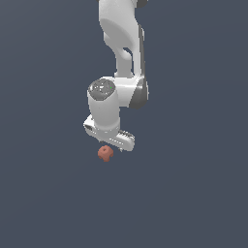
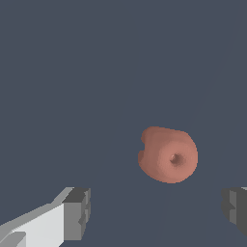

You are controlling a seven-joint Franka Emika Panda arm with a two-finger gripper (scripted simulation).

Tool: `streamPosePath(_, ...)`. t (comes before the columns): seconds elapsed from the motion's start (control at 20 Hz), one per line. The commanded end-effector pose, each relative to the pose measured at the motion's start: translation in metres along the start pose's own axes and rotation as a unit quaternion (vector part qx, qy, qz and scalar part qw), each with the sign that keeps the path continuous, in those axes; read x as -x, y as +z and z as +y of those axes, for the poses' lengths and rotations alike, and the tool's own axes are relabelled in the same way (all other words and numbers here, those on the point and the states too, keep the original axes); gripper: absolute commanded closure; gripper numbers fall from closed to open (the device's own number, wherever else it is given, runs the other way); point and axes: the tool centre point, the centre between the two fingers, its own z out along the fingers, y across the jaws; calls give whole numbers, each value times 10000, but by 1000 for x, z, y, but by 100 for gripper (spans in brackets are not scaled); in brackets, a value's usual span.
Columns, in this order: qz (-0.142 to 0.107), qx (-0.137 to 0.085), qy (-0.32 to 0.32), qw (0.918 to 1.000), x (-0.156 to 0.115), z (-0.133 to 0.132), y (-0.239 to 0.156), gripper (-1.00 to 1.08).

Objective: Pick up the object and move it to a goal position.

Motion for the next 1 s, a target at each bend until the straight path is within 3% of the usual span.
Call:
streamPosePath(0.0,-20,14,342,9994,-5,8,11,-92)
streamPosePath(0.4,-53,54,958,9954,-13,25,33,-92)
streamPosePath(0.95,-58,60,1013,9948,-13,27,49,-92)
